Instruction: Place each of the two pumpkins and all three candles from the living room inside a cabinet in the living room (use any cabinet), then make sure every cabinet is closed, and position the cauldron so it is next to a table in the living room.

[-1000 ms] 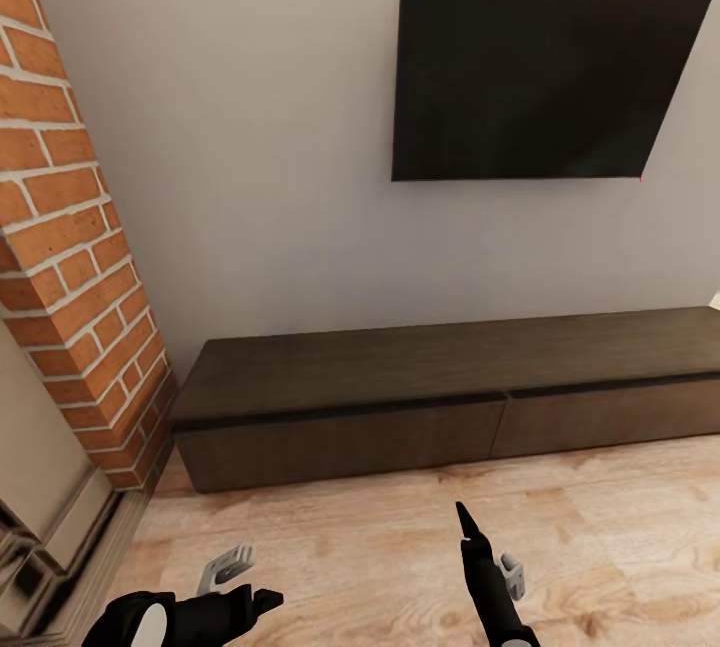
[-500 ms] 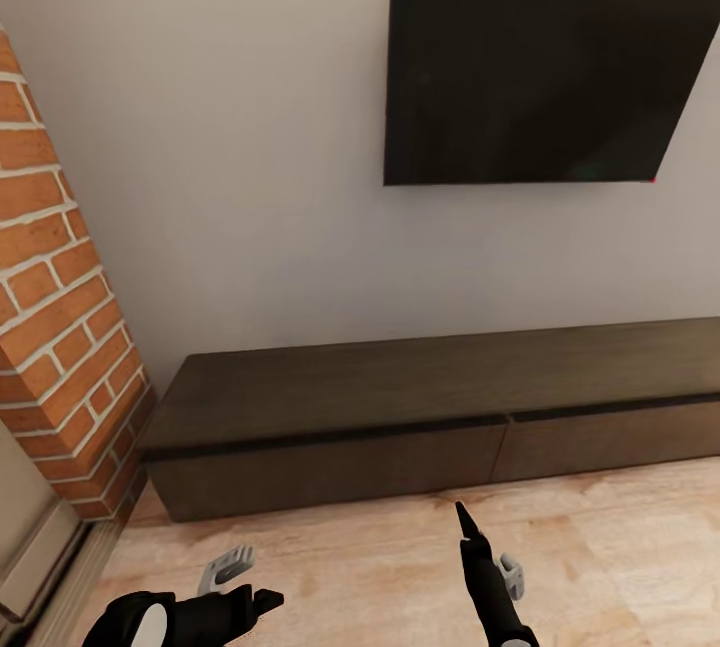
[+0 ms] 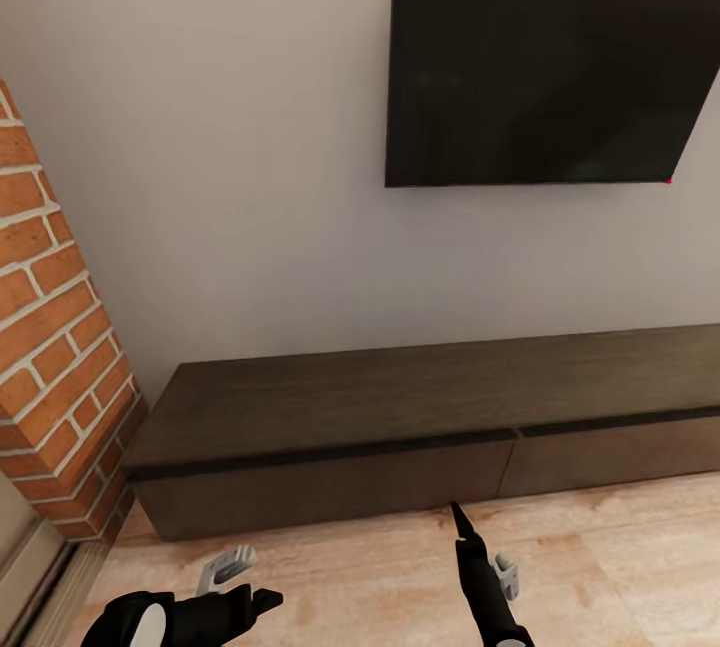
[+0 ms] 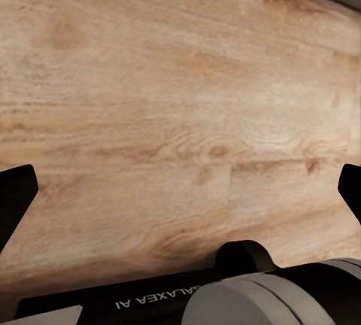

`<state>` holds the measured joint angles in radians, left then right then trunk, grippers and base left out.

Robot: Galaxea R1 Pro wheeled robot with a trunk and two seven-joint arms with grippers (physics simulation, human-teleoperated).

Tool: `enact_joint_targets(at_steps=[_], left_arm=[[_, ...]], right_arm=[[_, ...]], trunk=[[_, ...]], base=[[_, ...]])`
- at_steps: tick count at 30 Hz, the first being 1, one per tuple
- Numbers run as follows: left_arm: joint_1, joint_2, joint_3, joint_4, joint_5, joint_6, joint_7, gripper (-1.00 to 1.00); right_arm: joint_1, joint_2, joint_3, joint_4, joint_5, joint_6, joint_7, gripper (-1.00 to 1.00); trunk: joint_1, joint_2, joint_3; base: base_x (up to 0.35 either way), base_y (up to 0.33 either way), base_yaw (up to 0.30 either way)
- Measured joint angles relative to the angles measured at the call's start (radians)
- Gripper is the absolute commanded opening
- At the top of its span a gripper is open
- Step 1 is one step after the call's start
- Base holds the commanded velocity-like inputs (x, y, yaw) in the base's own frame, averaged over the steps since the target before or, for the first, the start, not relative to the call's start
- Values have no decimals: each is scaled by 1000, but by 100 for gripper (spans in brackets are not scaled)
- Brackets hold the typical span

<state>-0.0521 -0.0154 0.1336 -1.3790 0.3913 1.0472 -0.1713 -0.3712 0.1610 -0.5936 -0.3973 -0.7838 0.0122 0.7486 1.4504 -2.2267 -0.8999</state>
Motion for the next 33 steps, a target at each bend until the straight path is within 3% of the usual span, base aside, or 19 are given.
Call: enact_joint_targets(at_steps=[16, 25, 33], left_arm=[[0, 2, 1, 0, 1, 0, -1, 100], [0, 2, -1, -1, 1, 0, -6, 100], [0, 2, -2, 0, 1, 0, -7, 100]], right_arm=[[0, -1, 0, 1, 0, 34, 20, 100], [0, -1, -3, 1, -2, 61, 59, 100], [0, -1, -4, 2, -3, 61, 60, 100]], trunk=[[61, -112, -50], [61, -112, -50], [61, -112, -50]], base=[[0, 0, 0], [24, 0, 0], [292, 0, 0]])
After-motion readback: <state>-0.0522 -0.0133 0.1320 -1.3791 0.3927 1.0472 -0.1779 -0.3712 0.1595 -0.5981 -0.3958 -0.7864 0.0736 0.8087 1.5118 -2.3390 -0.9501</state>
